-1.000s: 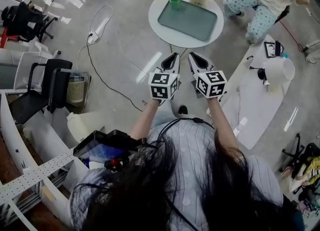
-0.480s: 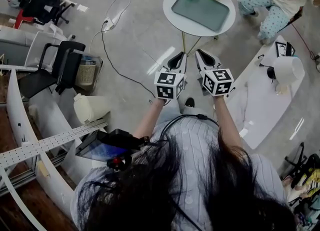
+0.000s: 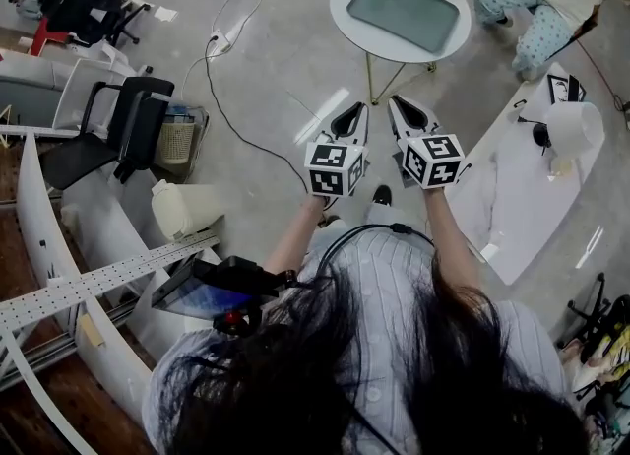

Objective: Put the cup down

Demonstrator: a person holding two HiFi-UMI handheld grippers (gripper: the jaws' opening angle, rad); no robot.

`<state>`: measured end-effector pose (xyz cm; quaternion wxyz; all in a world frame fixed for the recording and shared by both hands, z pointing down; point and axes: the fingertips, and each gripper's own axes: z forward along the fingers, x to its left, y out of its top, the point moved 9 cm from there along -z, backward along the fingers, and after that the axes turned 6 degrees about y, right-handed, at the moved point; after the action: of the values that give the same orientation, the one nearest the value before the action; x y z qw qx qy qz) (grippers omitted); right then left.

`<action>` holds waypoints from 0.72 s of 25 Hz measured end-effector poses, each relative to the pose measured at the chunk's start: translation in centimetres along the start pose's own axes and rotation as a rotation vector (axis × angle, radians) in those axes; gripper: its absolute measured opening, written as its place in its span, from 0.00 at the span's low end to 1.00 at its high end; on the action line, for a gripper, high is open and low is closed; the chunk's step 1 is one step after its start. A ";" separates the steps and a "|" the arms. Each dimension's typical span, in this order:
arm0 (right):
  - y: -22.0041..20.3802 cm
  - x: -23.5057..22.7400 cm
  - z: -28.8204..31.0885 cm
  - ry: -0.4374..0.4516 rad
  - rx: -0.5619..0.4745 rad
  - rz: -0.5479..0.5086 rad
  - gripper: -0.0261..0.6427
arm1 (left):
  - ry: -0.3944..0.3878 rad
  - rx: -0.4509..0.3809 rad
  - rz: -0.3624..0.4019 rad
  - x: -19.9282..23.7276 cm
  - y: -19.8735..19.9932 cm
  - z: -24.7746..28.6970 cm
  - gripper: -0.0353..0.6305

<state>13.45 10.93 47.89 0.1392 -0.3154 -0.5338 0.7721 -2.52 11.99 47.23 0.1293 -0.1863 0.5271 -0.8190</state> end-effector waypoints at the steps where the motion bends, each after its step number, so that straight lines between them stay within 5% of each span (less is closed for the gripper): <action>1: -0.1 0.5 0.0 -0.002 -0.002 0.001 0.10 | -0.002 0.001 0.000 0.3 -0.1 -0.4 0.08; 18: -3.5 11.9 -1.5 -0.084 -0.027 0.009 0.09 | -0.079 -0.004 0.014 4.6 -2.9 -10.0 0.08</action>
<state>4.95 19.92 46.69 0.1088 -0.2872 -0.5482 0.7779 -11.05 19.42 46.89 0.1556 -0.2152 0.5246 -0.8089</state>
